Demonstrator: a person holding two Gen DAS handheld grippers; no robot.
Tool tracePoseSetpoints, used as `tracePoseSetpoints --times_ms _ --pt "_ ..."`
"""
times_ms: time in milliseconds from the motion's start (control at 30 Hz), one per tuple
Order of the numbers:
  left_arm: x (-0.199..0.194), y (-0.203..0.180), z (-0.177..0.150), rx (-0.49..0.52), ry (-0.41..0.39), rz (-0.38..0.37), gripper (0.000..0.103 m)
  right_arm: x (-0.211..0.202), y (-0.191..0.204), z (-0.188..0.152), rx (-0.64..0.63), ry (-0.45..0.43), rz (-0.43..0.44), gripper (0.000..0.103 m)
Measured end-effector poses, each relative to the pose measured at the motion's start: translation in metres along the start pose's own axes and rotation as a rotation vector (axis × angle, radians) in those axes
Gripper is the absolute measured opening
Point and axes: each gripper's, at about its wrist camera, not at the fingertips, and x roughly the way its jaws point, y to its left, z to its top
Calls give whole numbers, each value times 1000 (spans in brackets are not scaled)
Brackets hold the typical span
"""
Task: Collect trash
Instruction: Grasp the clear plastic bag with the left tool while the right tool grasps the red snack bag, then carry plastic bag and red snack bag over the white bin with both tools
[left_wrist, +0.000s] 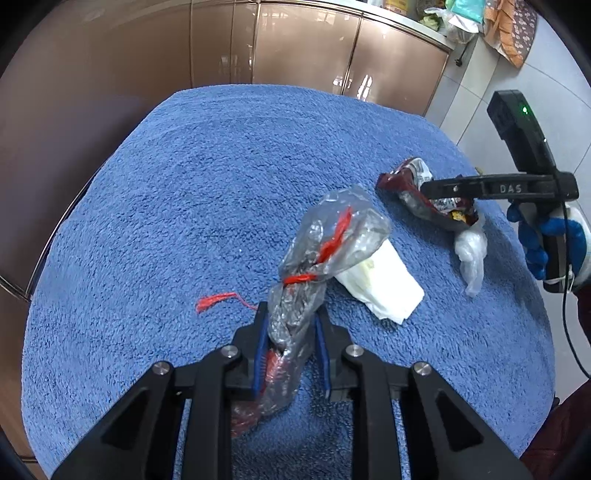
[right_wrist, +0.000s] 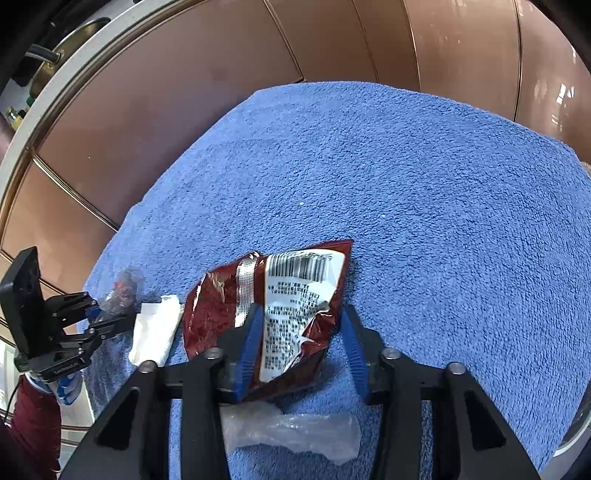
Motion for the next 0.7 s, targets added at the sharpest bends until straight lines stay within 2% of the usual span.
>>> tracePoseSetpoints --times_ms 67,100,400,700 --pt "-1 3 0 -10 -4 -3 19 3 1 1 2 1 2 23" --pt "-3 3 -2 -14 -6 -3 18 4 1 1 4 1 -1 21" --pt "-12 3 -4 -32 -22 14 14 5 7 0 4 -32 -3 16" --pt "-44 -5 -6 -53 -65 38 13 -36 12 -1 -13 -131 -9 14"
